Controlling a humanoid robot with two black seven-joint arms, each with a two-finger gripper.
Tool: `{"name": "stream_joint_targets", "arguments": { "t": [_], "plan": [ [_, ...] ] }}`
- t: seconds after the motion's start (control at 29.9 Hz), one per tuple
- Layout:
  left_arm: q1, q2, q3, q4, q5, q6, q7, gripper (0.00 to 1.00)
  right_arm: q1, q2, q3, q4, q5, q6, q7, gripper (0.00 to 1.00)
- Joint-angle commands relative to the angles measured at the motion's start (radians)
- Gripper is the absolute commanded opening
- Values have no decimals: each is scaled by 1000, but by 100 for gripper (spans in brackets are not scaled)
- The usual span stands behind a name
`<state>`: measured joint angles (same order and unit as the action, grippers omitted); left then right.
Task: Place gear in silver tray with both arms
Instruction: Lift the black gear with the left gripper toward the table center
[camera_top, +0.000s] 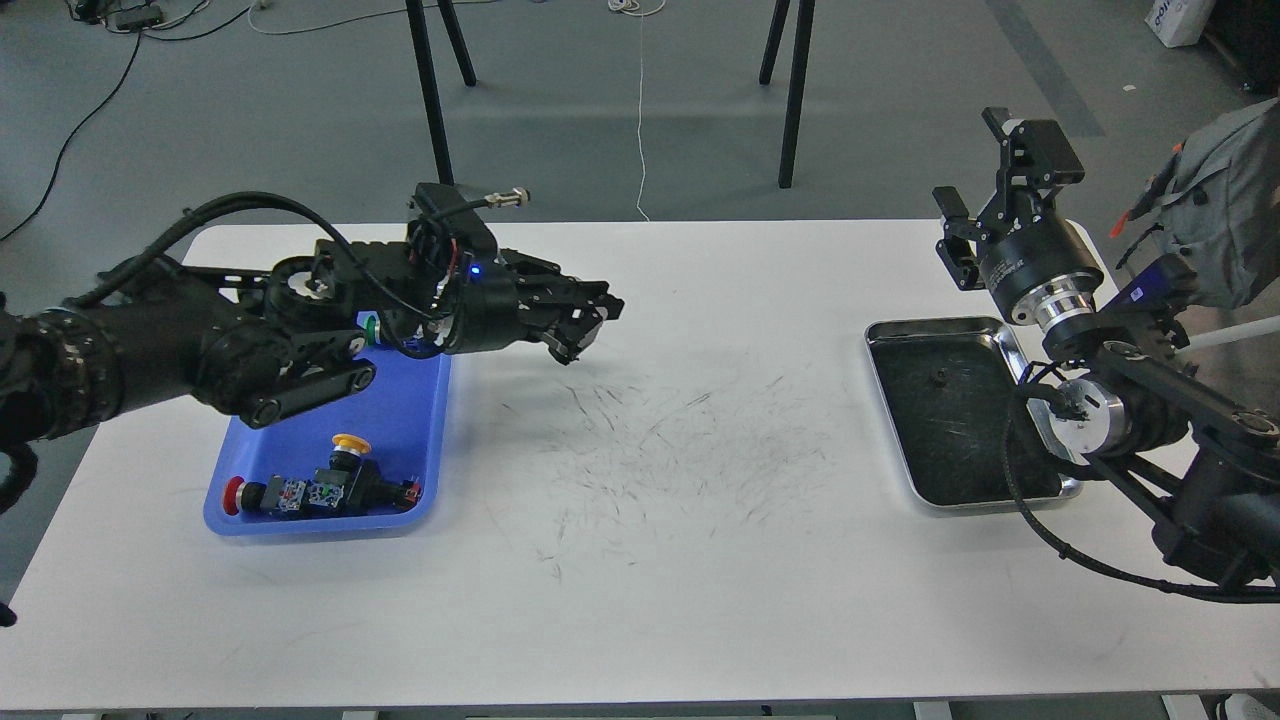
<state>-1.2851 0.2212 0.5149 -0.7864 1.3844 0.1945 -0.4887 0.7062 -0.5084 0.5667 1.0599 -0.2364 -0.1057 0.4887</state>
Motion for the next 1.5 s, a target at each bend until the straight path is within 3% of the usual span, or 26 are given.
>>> {"name": "stream_joint_targets", "arguments": {
  "t": [0.0, 0.07, 0.3, 0.5, 1.0, 1.47],
  "plan": [
    [12, -155, 45, 82, -1, -1, 0, 7, 9, 1, 1, -26, 2, -2, 0, 95],
    [33, -221, 54, 119, -2, 0, 0, 7, 16, 2, 1, -35, 2, 0, 0, 95],
    [122, -221, 86, 265, -2, -6, 0, 7, 38, 8, -2, -64, 2, -2, 0, 95],
    [156, -221, 85, 251, -2, -1, 0, 7, 38, 10, -2, -92, 3, -2, 0, 95],
    [185, -221, 60, 87, 25, 43, 0, 8, 44, 22, -8, -107, 0, 0, 0, 95],
    [194, -221, 34, 85, 24, 45, 0, 11, 47, 25, -28, -106, 0, -2, 0, 95]
  ]
}}
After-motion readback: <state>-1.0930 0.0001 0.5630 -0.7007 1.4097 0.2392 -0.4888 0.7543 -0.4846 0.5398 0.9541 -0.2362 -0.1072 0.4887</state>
